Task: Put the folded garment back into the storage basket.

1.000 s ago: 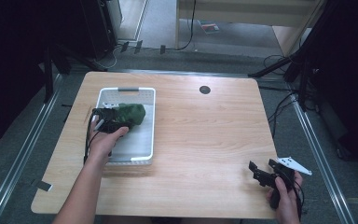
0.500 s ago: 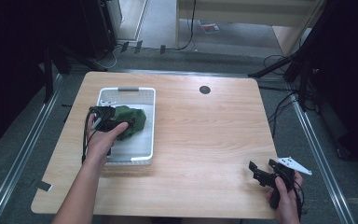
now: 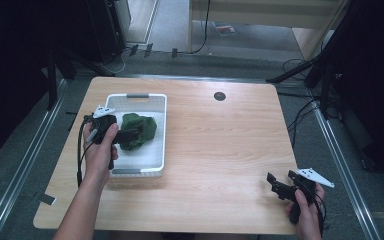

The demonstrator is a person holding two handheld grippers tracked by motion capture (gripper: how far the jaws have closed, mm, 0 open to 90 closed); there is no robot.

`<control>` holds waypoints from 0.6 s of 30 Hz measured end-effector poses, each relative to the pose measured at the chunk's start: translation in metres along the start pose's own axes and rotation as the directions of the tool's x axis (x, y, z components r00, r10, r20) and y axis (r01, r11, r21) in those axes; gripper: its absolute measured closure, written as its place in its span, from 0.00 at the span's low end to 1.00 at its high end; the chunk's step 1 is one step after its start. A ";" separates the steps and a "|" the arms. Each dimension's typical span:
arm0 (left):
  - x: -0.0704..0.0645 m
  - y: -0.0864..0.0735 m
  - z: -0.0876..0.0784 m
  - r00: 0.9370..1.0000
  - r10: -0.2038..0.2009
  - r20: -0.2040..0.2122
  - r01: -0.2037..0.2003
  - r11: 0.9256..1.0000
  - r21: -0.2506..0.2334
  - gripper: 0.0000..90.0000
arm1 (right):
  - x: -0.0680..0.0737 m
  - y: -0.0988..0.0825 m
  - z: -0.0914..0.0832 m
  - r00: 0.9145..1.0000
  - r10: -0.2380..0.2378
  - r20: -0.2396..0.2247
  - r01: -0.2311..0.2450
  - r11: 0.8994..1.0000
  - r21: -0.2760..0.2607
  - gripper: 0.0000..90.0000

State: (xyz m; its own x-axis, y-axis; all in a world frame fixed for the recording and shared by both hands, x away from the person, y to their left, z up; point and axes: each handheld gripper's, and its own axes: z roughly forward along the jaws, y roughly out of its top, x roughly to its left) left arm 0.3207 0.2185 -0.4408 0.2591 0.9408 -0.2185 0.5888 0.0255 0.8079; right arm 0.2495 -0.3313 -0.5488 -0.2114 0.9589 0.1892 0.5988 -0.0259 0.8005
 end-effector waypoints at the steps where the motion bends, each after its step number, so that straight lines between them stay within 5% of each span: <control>1: -0.003 0.000 -0.005 1.000 0.013 0.002 -0.013 1.000 -0.003 0.00 | 0.000 0.000 0.000 1.000 0.000 0.000 0.000 1.000 0.000 0.14; 8: -0.006 -0.005 -0.017 0.999 0.040 -0.009 -0.040 0.999 -0.019 0.00 | 0.000 0.000 0.000 1.000 0.001 0.001 -0.001 1.000 -0.001 0.14; 18: 0.009 -0.022 -0.033 1.000 0.018 -0.012 -0.018 0.999 -0.037 0.00 | 0.000 0.000 0.000 1.000 -0.001 0.002 0.001 1.000 -0.001 0.14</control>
State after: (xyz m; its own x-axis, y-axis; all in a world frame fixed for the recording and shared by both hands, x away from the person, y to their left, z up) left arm 0.2848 0.2373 -0.4430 0.2601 0.9452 -0.1973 0.5551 0.0208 0.8315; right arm 0.2498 -0.3314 -0.5489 -0.2104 0.9595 0.1876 0.5979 -0.0255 0.8011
